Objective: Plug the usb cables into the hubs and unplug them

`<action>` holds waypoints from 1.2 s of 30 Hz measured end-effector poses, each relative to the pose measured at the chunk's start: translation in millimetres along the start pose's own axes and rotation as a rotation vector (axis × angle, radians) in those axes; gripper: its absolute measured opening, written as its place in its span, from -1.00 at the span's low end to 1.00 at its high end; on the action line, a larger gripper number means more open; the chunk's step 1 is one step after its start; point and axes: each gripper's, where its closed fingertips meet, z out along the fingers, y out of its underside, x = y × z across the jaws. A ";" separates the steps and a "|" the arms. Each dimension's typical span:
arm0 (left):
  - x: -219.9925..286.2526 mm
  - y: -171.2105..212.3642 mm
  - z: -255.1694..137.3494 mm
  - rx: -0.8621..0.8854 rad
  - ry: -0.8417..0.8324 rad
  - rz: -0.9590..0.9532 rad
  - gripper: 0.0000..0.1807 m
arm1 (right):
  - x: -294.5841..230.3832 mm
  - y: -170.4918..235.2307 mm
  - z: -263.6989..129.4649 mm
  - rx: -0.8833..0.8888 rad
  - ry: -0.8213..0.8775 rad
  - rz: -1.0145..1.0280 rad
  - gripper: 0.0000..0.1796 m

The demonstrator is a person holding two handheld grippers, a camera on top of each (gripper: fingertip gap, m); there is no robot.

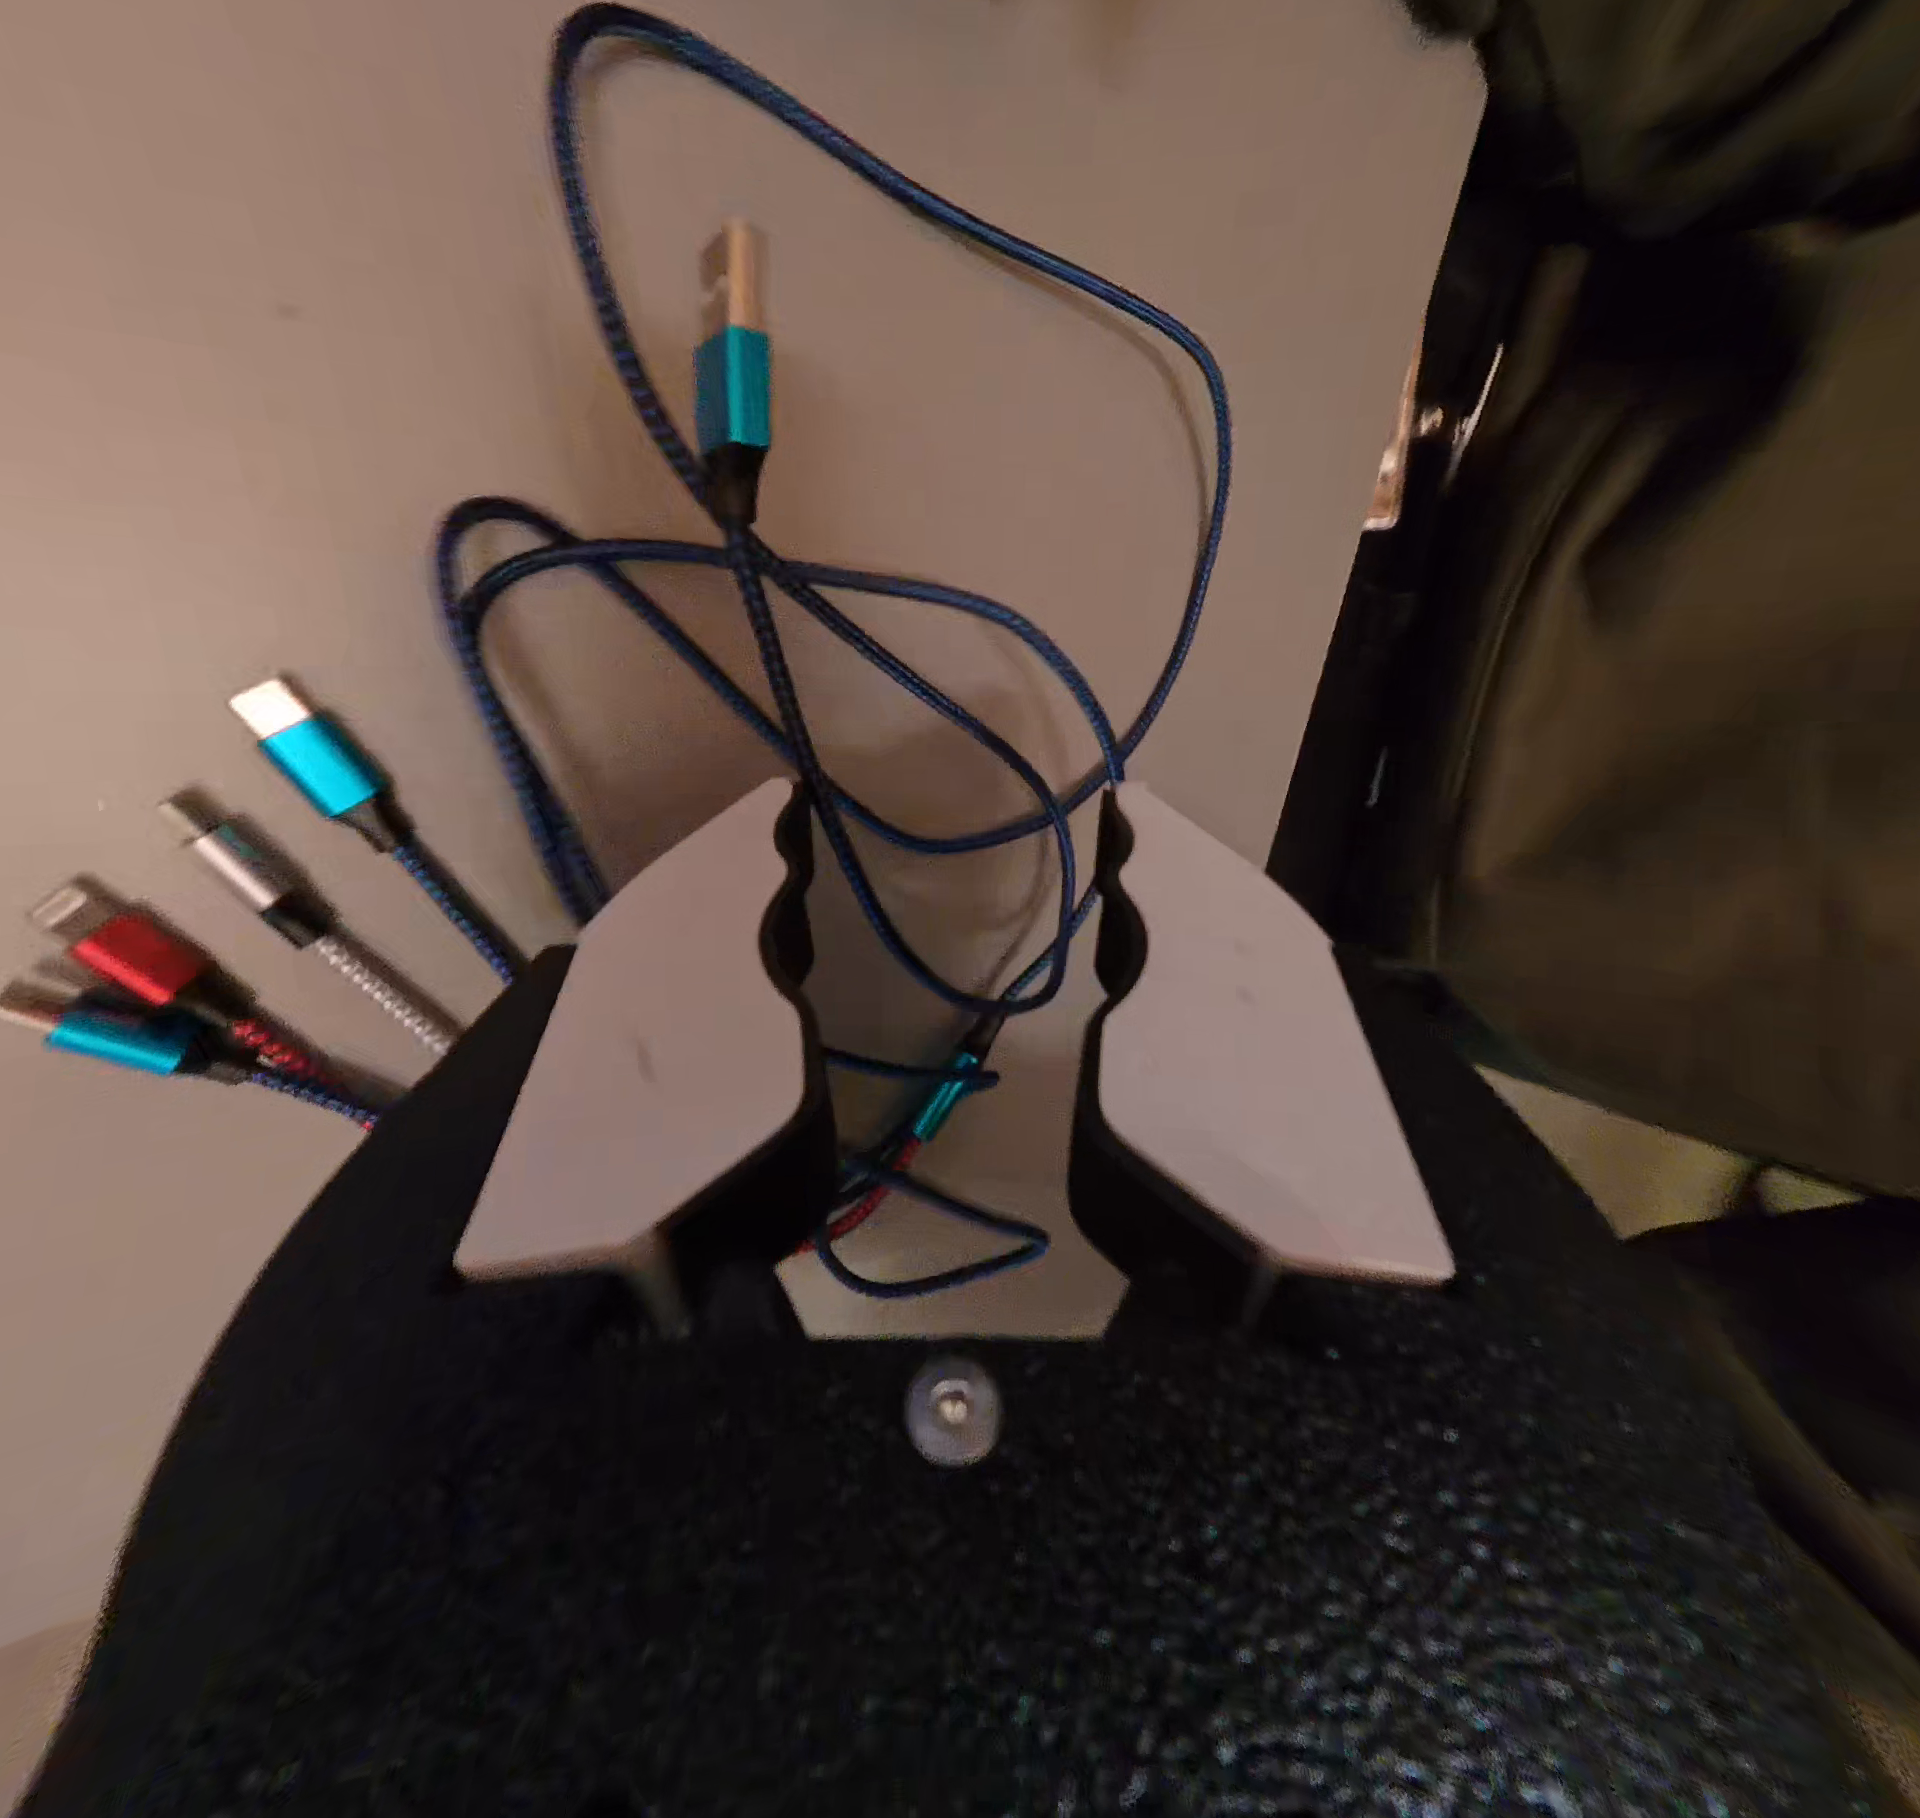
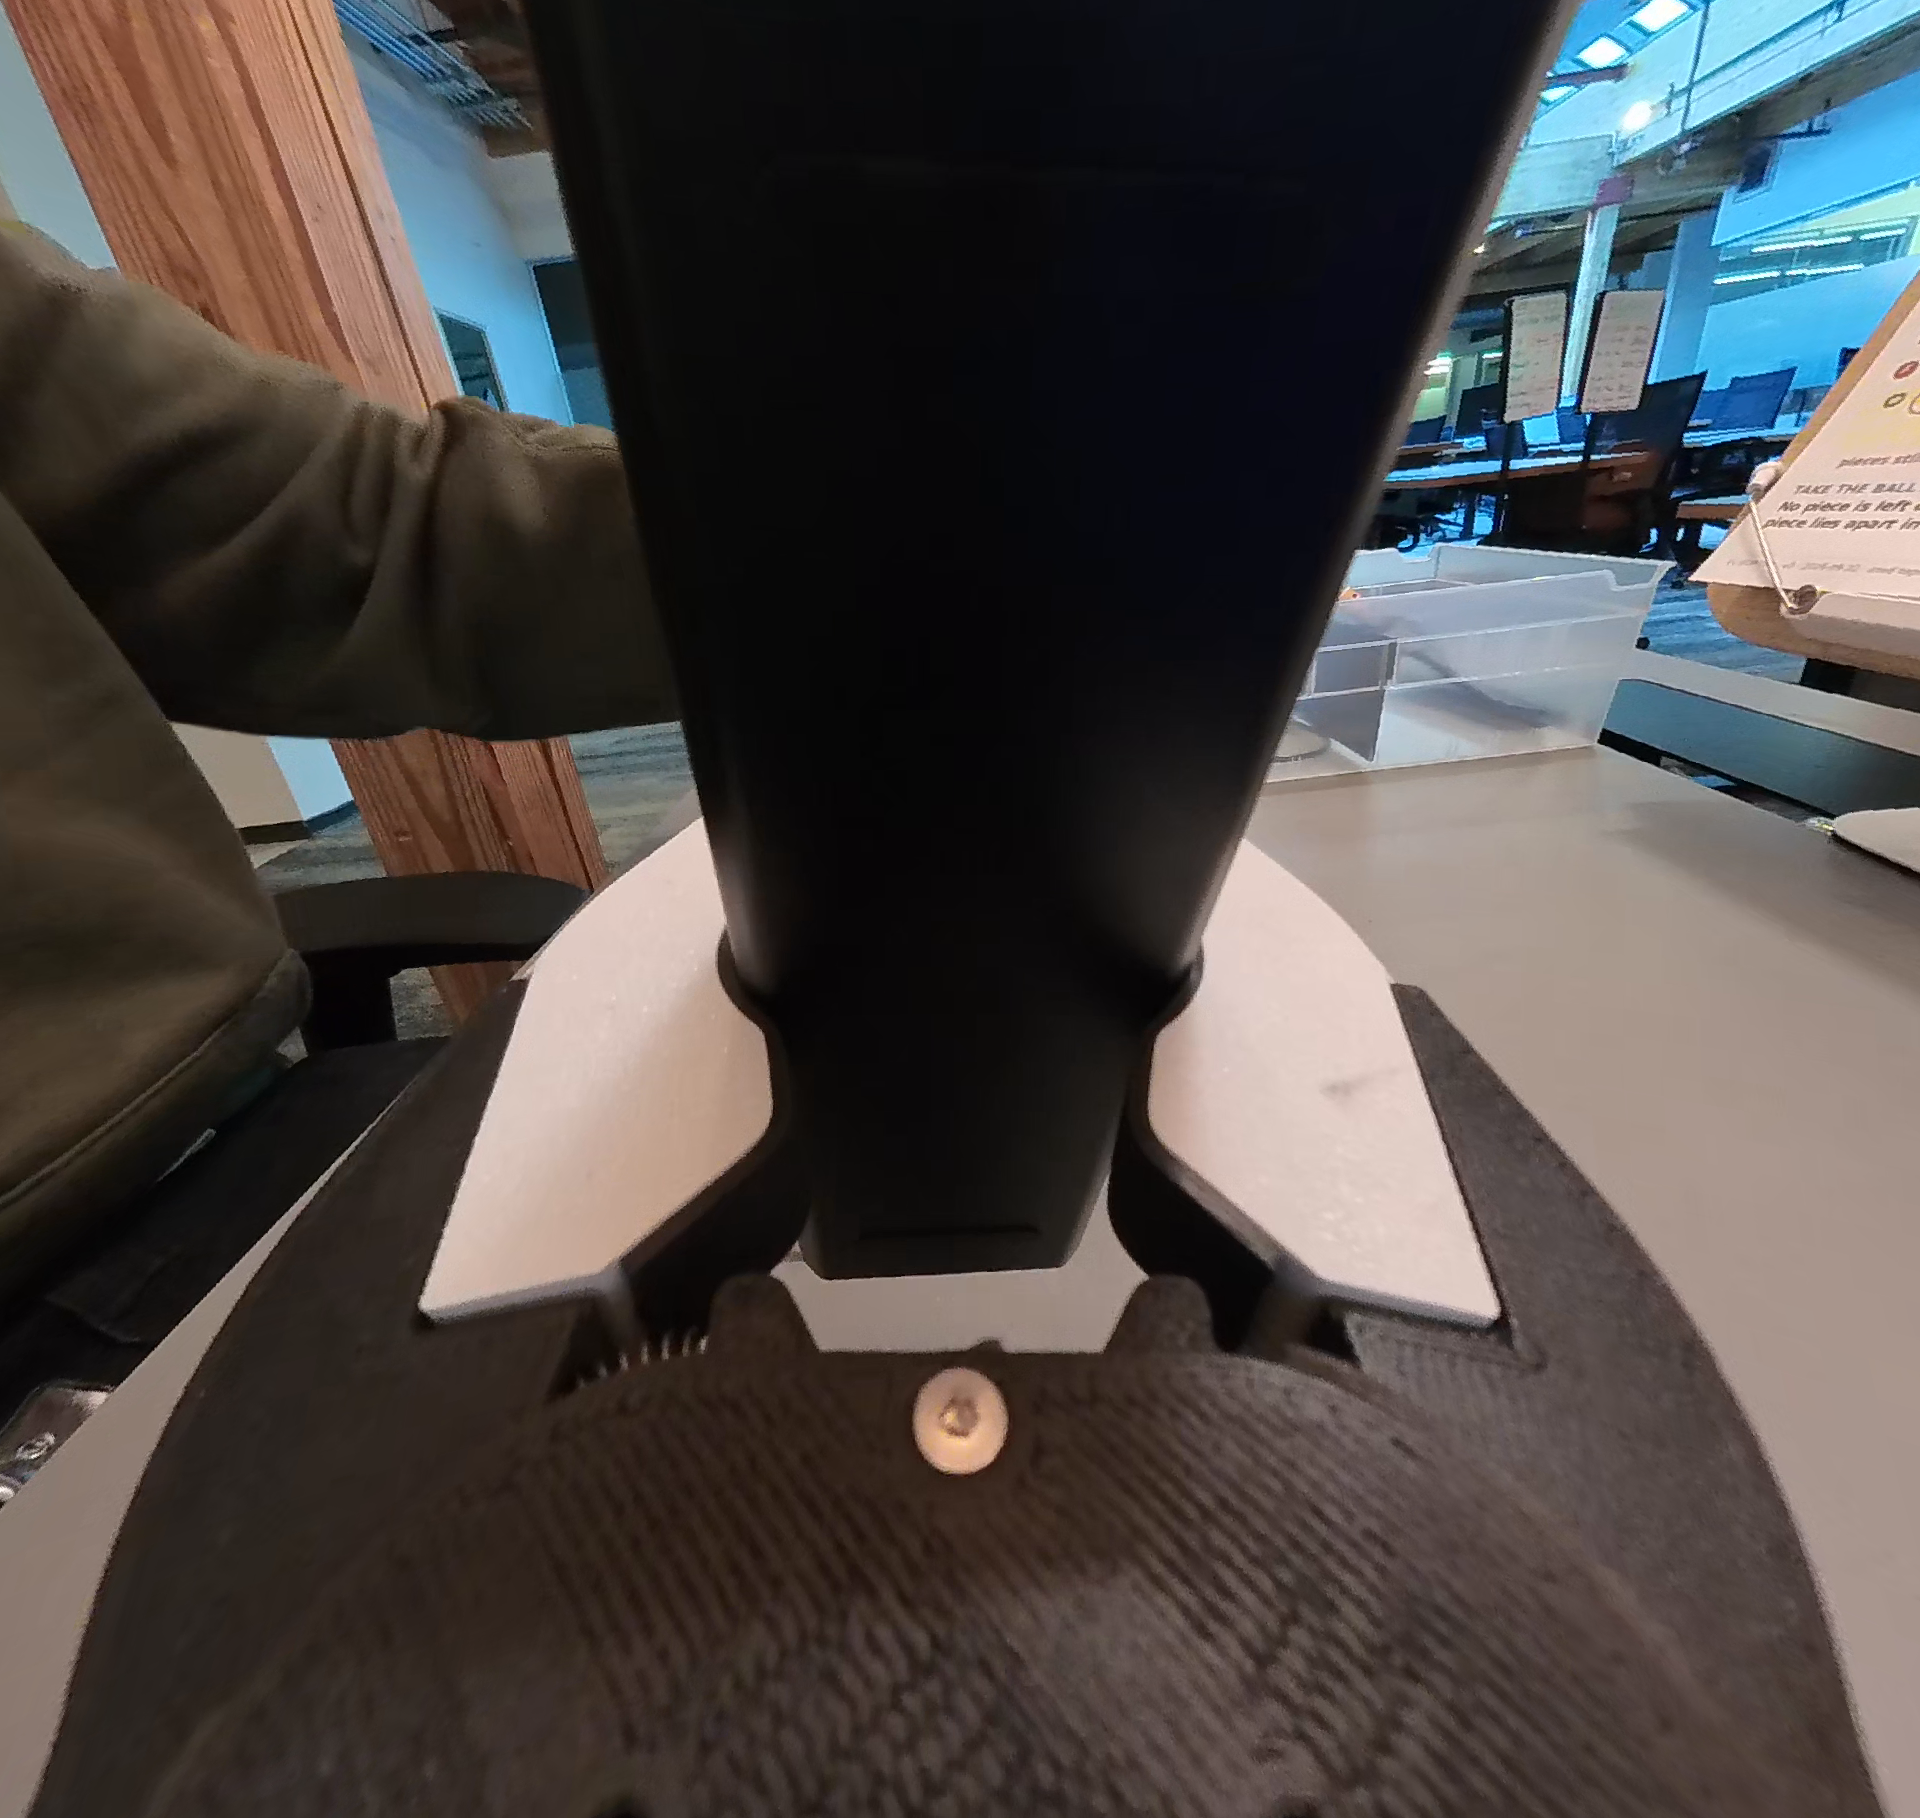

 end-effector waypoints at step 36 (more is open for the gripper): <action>-51.5 -47.2 -10.8 0.075 0.087 0.020 -0.66 | -2.2 1.7 1.9 -0.013 -0.023 0.004 -0.18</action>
